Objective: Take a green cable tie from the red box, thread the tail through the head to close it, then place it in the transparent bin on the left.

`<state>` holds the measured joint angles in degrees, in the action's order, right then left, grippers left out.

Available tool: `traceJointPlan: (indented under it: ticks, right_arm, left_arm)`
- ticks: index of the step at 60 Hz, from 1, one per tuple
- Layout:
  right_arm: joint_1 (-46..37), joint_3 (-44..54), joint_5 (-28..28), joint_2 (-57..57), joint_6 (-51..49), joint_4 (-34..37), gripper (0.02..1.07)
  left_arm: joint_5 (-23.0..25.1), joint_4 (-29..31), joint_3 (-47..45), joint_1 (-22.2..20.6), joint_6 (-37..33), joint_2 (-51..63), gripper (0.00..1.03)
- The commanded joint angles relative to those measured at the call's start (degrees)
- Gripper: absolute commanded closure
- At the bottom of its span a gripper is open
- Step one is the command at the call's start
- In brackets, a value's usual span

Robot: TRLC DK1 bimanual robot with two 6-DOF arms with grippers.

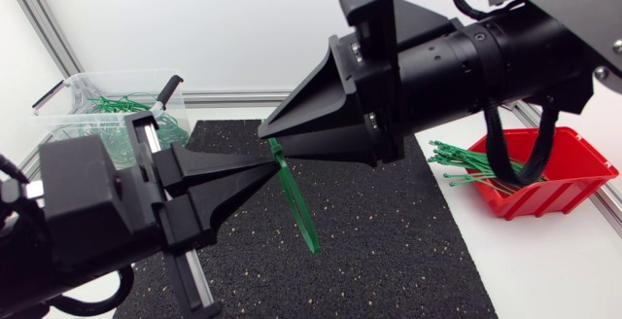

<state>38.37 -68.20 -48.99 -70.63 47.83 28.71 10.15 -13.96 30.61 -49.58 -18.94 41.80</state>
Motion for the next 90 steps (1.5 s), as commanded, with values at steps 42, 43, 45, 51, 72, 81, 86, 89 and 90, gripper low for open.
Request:
traceJointPlan:
  ticks: [42, 43, 45, 51, 72, 81, 86, 89, 90]
  right_arm:
    - [0.8, -0.9, 6.8, 1.5, -2.3, -2.2, 1.01]
    - [0.6, -0.9, 6.9, 1.3, -2.2, -2.5, 1.01]
    - [0.0, -1.1, 6.9, 0.4, -2.1, -2.7, 1.01]
    - [-1.8, -1.8, 6.8, -2.8, -2.1, -3.0, 1.01]
    - [-1.5, 0.0, 6.2, -1.6, -3.1, -0.2, 1.01]
    - [-2.1, 3.3, 7.0, 4.3, -6.6, -0.3, 0.76]
    - [-4.6, 5.5, 8.7, 5.1, -10.3, -0.3, 0.52]
    - [-5.7, 7.0, 11.5, 5.1, -13.6, -0.6, 0.44]
    - [-5.7, 7.9, 13.5, 5.1, -15.2, -1.0, 0.40]
  left_arm:
    - [-7.0, -1.2, -2.1, -7.7, -1.9, -1.0, 1.00]
    - [-7.6, -1.2, -2.1, -8.6, -2.0, -1.0, 1.00]
    - [-9.0, -1.1, -2.0, -10.4, -2.1, -1.3, 1.00]
    - [-13.5, -0.5, -1.3, -16.5, -2.4, -1.6, 1.00]
    - [-16.2, -0.1, 0.2, -18.9, -2.7, -0.4, 1.00]
    - [-16.8, 1.4, 0.1, -13.7, -2.6, -1.0, 1.00]
    - [-16.5, 1.8, -0.5, -8.0, -2.6, -0.8, 1.00]
    - [-15.7, 1.9, -0.7, -4.4, -2.6, -0.4, 1.00]
    - [-15.7, 1.6, -0.8, -1.9, -2.6, 0.2, 1.00]
